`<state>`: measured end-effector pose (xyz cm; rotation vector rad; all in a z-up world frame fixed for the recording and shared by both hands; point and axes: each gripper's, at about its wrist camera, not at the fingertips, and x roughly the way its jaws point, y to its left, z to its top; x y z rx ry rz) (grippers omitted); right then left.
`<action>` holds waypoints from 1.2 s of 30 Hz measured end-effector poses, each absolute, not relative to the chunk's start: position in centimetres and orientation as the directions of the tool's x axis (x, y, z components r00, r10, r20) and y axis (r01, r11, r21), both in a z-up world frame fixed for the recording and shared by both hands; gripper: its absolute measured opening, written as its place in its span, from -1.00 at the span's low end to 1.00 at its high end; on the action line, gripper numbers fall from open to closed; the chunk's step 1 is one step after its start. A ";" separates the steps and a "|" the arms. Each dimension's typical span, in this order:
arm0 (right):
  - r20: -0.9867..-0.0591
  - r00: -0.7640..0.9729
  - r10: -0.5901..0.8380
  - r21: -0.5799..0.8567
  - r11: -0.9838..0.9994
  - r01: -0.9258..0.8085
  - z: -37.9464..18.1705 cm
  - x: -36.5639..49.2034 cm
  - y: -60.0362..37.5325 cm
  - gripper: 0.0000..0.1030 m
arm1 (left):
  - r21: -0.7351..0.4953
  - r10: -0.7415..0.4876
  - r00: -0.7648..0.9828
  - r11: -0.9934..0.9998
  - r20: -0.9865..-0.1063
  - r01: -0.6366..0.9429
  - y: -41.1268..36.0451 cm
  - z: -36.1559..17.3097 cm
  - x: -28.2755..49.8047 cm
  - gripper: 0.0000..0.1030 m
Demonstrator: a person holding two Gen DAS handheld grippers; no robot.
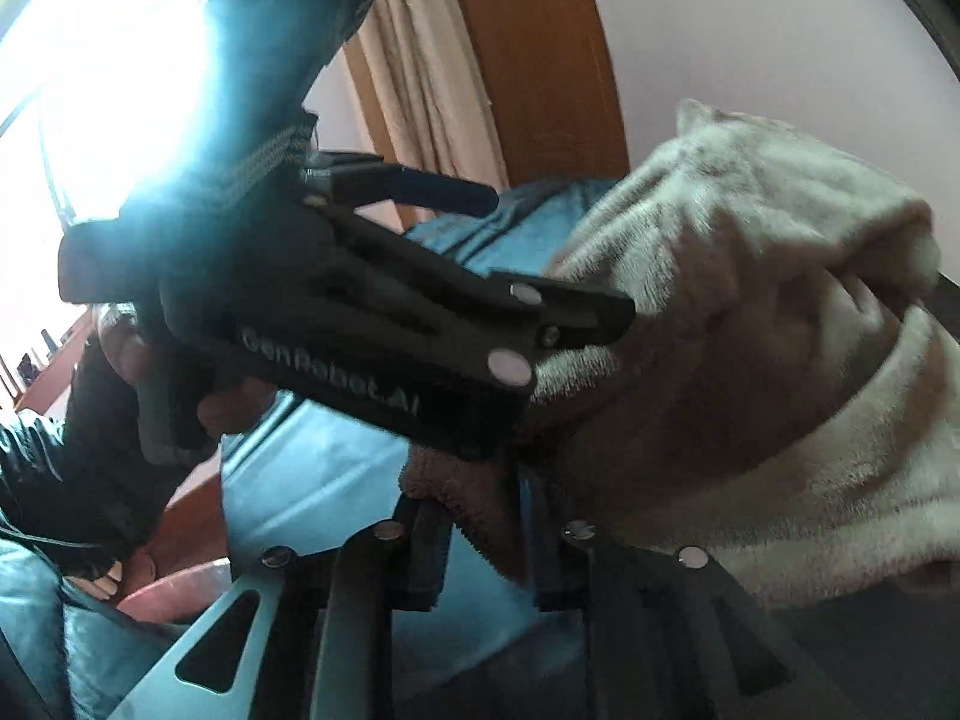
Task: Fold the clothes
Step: 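Bring the left gripper to the blanket and close it on another edge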
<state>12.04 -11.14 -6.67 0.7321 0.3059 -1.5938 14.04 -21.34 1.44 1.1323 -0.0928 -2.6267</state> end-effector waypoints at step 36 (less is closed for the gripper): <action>-0.523 -0.087 -0.848 0.433 -0.352 0.830 -12.4 8.0 -3.6 0.59 | -0.203 -0.179 -0.698 -0.881 -0.694 0.428 -28.6 1.1 10.6 0.23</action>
